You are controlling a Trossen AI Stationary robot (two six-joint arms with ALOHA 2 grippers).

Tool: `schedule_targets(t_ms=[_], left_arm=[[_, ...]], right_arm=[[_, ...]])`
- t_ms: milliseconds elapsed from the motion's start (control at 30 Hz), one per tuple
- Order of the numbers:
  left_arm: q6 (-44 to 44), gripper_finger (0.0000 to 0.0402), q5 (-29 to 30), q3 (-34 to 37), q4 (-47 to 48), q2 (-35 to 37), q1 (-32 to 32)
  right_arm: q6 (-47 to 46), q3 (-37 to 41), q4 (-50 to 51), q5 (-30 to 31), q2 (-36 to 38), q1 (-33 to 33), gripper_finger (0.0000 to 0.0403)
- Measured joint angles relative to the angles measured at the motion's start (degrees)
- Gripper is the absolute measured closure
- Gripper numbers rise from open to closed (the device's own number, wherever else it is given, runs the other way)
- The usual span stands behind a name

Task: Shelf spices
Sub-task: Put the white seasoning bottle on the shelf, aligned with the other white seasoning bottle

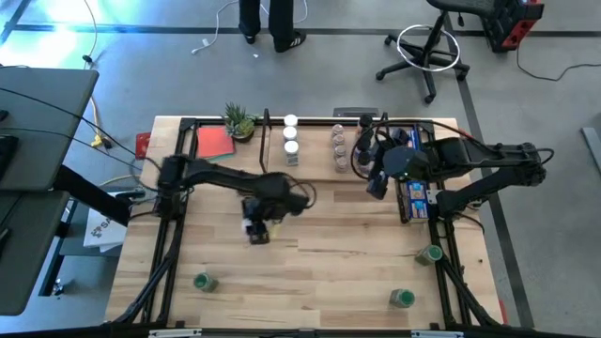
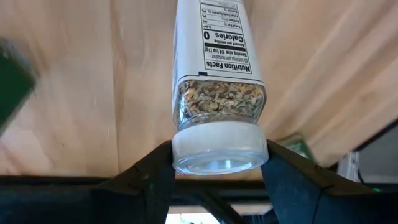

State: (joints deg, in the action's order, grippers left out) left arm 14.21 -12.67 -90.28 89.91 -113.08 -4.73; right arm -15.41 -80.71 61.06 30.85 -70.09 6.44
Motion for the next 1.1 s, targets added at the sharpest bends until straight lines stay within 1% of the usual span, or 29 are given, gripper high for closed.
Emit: schedule_targets(t_ms=[100,200,333,400,500,667,800,900,967,1033,1100], left_arm=[[-2.29,0.0197,0.30,-6.21,1.91,-5.38,1.84],[-3.22,0.0192,0.43,-11.38,2.11,-8.97,3.23],[-4.18,0.0179,1.25,-15.85,-0.22,-10.64,4.66],[-4.41,0.0173,2.99,-16.98,-0.57,-10.78,5.30],[-4.20,0.0166,6.70,-18.22,-0.84,-10.77,5.95],[-4.25,0.0150,5.04,-18.86,-0.43,-10.73,6.60],[-2.86,0.0144,5.97,-18.86,-0.27,-10.69,6.61],[-2.28,0.0144,6.50,-18.84,-0.63,-9.36,6.27],[-2.42,0.0143,10.04,-18.89,-1.14,-7.97,5.43],[-4.75,0.0143,14.36,-18.80,-1.42,-6.80,4.25],[-7.72,0.0143,16.21,-17.39,-3.13,-5.40,3.30]], right_arm=[[-3.36,0.00,2.61,0.00,0.46,0.75,0.0128],[-5.72,0.00,4.36,0.01,0.46,1.42,0.0128],[-8.29,0.00,5.74,0.05,0.46,2.43,0.0128],[-8.77,0.00,5.68,0.28,0.46,2.68,0.0128],[-8.71,0.00,5.65,0.49,0.46,2.73,0.0128],[-8.58,0.00,5.65,0.57,0.44,2.73,0.0128],[-8.58,0.00,5.63,0.57,0.44,2.73,0.0128],[-8.58,0.00,5.70,0.57,0.44,2.73,0.0128],[-8.58,0.00,6.00,0.57,0.44,2.73,0.0128],[-8.58,0.00,6.05,0.55,0.44,2.73,0.0128],[-8.58,0.00,6.12,0.55,0.44,2.73,0.0128]])
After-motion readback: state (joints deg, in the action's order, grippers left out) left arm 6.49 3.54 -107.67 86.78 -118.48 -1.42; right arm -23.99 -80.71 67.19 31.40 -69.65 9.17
